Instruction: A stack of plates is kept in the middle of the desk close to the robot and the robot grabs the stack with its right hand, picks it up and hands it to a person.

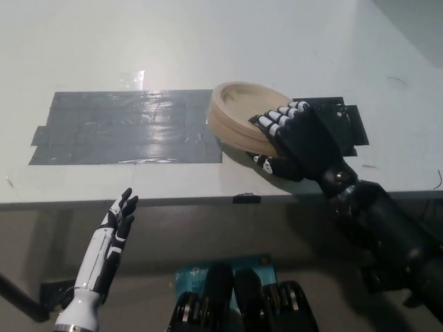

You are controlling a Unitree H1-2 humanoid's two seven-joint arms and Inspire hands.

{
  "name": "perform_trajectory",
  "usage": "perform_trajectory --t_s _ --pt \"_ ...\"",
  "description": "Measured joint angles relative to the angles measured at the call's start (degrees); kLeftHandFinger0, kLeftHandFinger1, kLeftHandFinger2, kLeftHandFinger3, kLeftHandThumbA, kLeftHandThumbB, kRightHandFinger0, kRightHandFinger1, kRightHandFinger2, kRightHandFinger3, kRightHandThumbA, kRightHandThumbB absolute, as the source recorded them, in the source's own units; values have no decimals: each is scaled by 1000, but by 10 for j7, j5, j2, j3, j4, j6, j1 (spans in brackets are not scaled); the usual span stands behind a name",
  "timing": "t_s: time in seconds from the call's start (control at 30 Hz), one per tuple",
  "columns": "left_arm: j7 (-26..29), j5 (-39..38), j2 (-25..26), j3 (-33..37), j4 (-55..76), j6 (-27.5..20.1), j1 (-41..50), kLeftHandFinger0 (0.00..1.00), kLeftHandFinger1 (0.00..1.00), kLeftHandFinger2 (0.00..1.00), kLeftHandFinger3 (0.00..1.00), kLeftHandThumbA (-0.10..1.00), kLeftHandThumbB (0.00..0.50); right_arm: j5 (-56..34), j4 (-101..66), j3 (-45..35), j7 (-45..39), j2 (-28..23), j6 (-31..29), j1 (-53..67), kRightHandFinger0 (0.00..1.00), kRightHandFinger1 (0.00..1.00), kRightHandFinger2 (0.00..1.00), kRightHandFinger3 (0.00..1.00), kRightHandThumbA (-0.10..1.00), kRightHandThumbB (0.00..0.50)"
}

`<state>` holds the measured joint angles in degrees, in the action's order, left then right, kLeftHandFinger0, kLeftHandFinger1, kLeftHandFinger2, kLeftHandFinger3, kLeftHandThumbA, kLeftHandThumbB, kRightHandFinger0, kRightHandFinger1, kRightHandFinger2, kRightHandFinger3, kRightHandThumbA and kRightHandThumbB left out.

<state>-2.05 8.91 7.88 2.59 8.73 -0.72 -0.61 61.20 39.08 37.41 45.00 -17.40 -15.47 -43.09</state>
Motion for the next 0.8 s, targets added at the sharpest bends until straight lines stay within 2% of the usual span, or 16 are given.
perform_trajectory --t_s 0.1,0.27,0.33,0.37,0.43,0.5,0.6,0.8 --pt "0 0 0 0 0 0 0 1000 1000 1000 1000 1000 1 0 -64 -11 -21 -14 0 22 0 0 212 488 -100 323" --pt "0 0 0 0 -1 1 0 1000 1000 1000 1000 1000 0 -1 -156 -26 -58 -29 2 48 0 0 215 407 -100 319" --pt "0 0 0 0 -1 1 0 1000 1000 1000 1000 1000 0 -2 -200 -34 -77 -34 3 61 0 0 248 375 -100 320" --pt "0 0 0 0 -1 1 0 1000 1000 1000 1000 1000 0 -3 -208 -35 -81 -35 3 63 0 0 262 382 -100 325" --pt "0 1 0 0 -1 1 0 1000 1000 1000 1000 1000 2 -4 -250 -48 -101 -39 3 71 0 0 254 464 -100 331" --pt "0 1 0 0 -1 1 0 1000 1000 1000 1000 1000 0 -5 -272 -56 -115 -42 3 71 0 0 235 443 -100 328" --pt "0 3 0 1 -1 1 2 1000 1000 1000 1000 1000 0 -6 -291 -70 -138 -45 3 71 0 0 192 476 -100 348" --pt "0 3 0 4 0 1 11 1000 1000 1000 1000 1000 0 -6 -281 -73 -157 -41 -2 73 0 0 184 504 -100 346"
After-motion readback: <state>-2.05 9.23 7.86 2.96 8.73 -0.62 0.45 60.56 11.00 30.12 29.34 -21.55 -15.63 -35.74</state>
